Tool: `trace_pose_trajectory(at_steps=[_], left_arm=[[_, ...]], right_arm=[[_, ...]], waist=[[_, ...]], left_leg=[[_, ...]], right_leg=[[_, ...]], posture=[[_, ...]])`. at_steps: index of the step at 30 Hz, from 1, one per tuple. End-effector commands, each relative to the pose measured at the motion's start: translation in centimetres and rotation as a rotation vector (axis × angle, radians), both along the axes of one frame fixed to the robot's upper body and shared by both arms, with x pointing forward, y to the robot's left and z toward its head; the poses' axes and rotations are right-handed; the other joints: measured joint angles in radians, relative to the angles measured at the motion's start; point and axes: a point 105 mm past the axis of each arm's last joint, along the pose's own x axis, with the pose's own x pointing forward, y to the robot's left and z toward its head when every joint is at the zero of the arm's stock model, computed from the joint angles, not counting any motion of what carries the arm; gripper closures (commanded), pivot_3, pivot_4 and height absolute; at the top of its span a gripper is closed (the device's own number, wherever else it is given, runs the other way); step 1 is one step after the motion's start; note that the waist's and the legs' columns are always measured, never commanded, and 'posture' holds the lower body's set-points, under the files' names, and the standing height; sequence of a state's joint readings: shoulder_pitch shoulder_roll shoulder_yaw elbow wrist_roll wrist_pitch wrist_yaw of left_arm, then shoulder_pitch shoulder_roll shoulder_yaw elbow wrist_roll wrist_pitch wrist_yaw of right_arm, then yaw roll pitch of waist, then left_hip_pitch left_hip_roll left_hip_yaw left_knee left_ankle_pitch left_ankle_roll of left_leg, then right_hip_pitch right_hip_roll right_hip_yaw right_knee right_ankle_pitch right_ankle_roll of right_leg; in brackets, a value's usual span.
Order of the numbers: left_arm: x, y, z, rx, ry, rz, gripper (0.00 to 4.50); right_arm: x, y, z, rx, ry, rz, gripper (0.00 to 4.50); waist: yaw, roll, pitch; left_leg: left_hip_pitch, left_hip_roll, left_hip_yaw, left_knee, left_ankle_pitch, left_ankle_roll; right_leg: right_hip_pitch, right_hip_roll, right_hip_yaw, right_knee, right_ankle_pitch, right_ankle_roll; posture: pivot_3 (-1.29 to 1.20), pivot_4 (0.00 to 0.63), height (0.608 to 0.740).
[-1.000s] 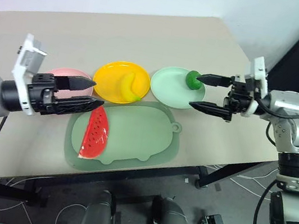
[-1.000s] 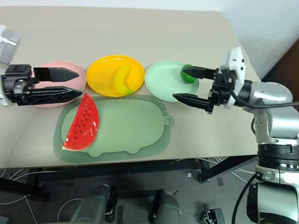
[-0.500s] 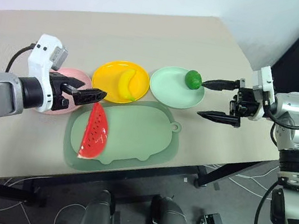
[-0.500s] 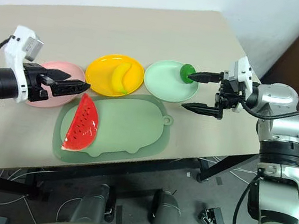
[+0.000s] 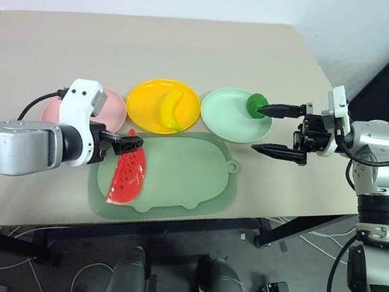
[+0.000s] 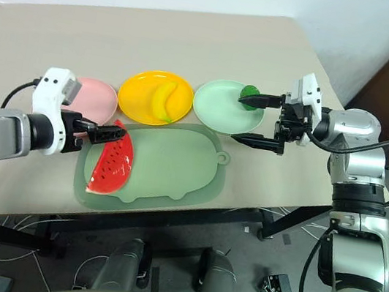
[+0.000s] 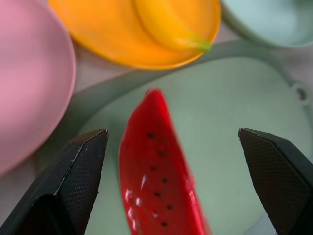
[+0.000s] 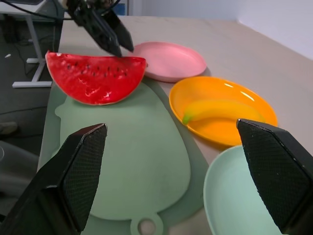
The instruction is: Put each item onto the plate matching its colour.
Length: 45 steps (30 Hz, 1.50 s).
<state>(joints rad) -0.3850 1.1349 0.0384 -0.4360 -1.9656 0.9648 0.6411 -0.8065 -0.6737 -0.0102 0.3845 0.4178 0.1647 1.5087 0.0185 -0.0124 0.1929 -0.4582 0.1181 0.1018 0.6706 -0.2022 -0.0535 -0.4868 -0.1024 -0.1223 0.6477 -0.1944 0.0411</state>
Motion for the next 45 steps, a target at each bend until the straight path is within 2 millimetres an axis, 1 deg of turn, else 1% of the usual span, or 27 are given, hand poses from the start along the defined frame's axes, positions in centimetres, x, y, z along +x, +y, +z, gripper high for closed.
trace_pose_trajectory(at_steps=[1, 6, 9, 16, 21, 26, 30, 31, 35, 38, 41, 45], left_arm=[[-0.1, -0.7, -0.4, 0.003, -0.001, 0.011, 0.0], [-0.4, -1.4, -2.1, 0.015, 0.056, 0.022, 0.0], [-0.6, -1.1, -3.5, 0.056, 0.107, 0.05, 0.0], [-0.5, -0.8, -5.4, 0.075, 0.179, 0.123, 0.0], [-0.5, -0.3, -6.5, 0.092, 0.222, 0.158, 0.0], [-0.3, -0.1, -6.8, 0.085, 0.239, 0.165, 0.0], [-0.2, -0.3, -6.9, 0.072, 0.244, 0.164, 0.8], [-0.2, -0.3, -6.9, 0.071, 0.245, 0.164, 0.86], [-0.4, -0.2, -7.4, 0.078, 0.262, 0.152, 0.87], [-0.5, -0.6, -7.4, 0.072, 0.262, 0.105, 0.87], [-0.4, -1.0, -6.4, 0.053, 0.216, 0.052, 0.87], [0.3, -1.7, -3.1, -0.081, 0.108, -0.058, 0.87]], right_arm=[[-0.5, 0.5, 1.5, 0.037, -0.054, 0.024, 0.02], [-0.6, 0.9, 1.7, 0.048, -0.057, 0.029, 0.02], [-0.6, 1.0, 1.9, 0.058, -0.055, 0.031, 0.02], [-0.6, 1.3, 1.9, 0.07, -0.047, 0.028, 0.02], [-0.7, 1.4, 2.0, 0.079, -0.046, 0.029, 0.02], [-0.8, 1.5, 2.3, 0.089, -0.045, 0.028, 0.02], [-0.8, 1.5, 2.2, 0.086, -0.045, 0.025, 0.0], [-0.9, 1.5, 2.2, 0.086, -0.045, 0.025, 0.0], [-0.9, 1.5, 2.2, 0.088, -0.043, 0.024, 0.0], [-0.9, 1.5, 2.2, 0.091, -0.043, 0.022, 0.0], [-0.9, 1.5, 2.2, 0.093, -0.042, 0.019, 0.0], [-0.8, 1.5, 2.2, 0.093, -0.041, 0.016, 0.0]], waist=[[0.0, 0.0, 0.0], [-0.002, 0.0, 0.0], [-0.003, 0.0, 0.0], [-0.001, 0.0, 0.0], [-0.001, 0.0, 0.0], [-0.002, 0.0, 0.0], [0.0, 0.0, 0.0], [0.0, 0.0, 0.0], [0.0, 0.0, 0.0], [0.001, 0.0, 0.0], [0.007, 0.0, 0.0], [0.02, 0.0, 0.0]], left_leg=[[0.0, 0.0, 0.0, 0.0, 0.0, 0.0], [0.0, 0.0, -0.001, 0.001, 0.0, 0.0], [0.0, 0.0, -0.001, 0.001, 0.0, 0.0], [0.0, 0.0, -0.002, 0.004, 0.0, 0.0], [0.0, 0.0, -0.004, 0.008, -0.002, -0.001], [0.0, 0.0, -0.006, 0.009, -0.003, -0.001], [0.0, 0.0, -0.007, 0.01, -0.003, -0.002], [0.001, 0.0, -0.007, 0.01, -0.003, -0.002], [0.001, 0.0, -0.008, 0.01, -0.003, -0.002], [0.001, 0.0, -0.008, 0.01, -0.003, -0.002], [0.001, 0.0, -0.008, 0.01, -0.003, -0.002], [-0.001, 0.0, -0.008, 0.01, -0.003, -0.002]], right_leg=[[0.0, 0.0, 0.0, 0.0, 0.0, -0.001], [0.001, 0.0, 0.0, 0.0, 0.0, 0.0], [0.001, 0.0, 0.0, 0.0, 0.001, 0.002], [0.003, 0.0, -0.001, 0.0, 0.0, 0.001], [0.006, 0.0, -0.002, 0.0, 0.0, 0.0], [0.008, 0.0, -0.003, 0.0, 0.0, 0.0], [0.009, 0.0, -0.004, 0.0, 0.0, 0.0], [0.009, 0.0, -0.004, 0.0, 0.0, 0.0], [0.01, 0.0, -0.005, -0.001, 0.0, 0.0], [0.01, 0.0, -0.005, -0.001, 0.0, 0.0], [0.01, 0.0, -0.005, -0.001, 0.0, 0.0], [0.009, 0.0, -0.006, -0.001, 0.0, 0.0]], posture=[[0.0, 0.15, 0.677], [0.0, 0.15, 0.677], [0.0, 0.15, 0.677], [0.0, 0.15, 0.677], [0.0, 0.15, 0.677], [0.0, 0.15, 0.677], [0.0, 0.15, 0.677], [0.0, 0.15, 0.677], [0.0, 0.15, 0.677], [0.0, 0.15, 0.677], [0.0, 0.15, 0.677], [0.0, 0.15, 0.677]])
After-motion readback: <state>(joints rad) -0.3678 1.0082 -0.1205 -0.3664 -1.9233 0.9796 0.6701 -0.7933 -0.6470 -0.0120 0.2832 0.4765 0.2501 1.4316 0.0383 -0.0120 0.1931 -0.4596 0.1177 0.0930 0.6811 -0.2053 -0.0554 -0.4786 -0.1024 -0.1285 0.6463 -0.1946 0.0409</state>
